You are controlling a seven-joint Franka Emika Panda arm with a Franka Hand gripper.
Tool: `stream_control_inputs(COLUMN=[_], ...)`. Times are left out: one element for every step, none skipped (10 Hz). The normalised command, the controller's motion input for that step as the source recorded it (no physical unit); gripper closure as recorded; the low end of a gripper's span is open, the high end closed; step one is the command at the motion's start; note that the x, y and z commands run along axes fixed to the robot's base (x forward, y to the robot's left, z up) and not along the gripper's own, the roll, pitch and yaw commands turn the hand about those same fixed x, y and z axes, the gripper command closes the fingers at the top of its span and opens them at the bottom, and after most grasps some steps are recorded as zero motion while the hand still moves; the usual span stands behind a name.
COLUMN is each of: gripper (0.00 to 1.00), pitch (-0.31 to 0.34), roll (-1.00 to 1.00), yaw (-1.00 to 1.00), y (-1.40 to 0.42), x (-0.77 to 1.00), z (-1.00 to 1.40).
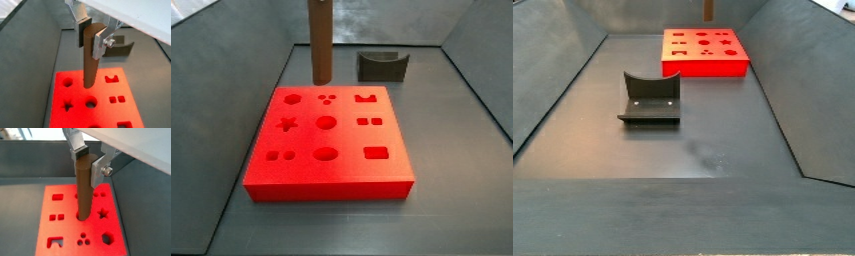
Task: Pick up the oval object. Move up. Place the oval object on the fixture. Regrasp the oval object. Move to above the board. Insert the oval object.
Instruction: Insert the oval object.
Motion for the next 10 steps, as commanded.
stream_control_inputs(gripper=[1.00,1.00,1.00,1.00,1.00,1.00,1.00,1.00,1.00,1.00], pitch=[-0.010,-0.010,-0.014,-0.009,-0.009,-0.017,-0.019,-0.039,-0.267,-0.276], roll=[-0.03,-0.03,-0.03,-0.03,-0.03,-0.02,-0.01,-0.01,-0.04,-0.04], yaw=[-0.98,-0.99,-0.99,-0.98,-0.98,-0.96,-0.94,-0.91,-0.62,-0.53], y=[-0.18,-0.17,-0.17,-0.17,-0.18,-0.21,-0.25,-0.28,-0.31,-0.29], x=[0.00,0.01,0.01,0.01,0.02,0.02,0.03,0.04,0.20,0.29], z=[0.00,0.00,0.00,0.00,0.00,0.00,-0.01,-0.05,-0.48,-0.67])
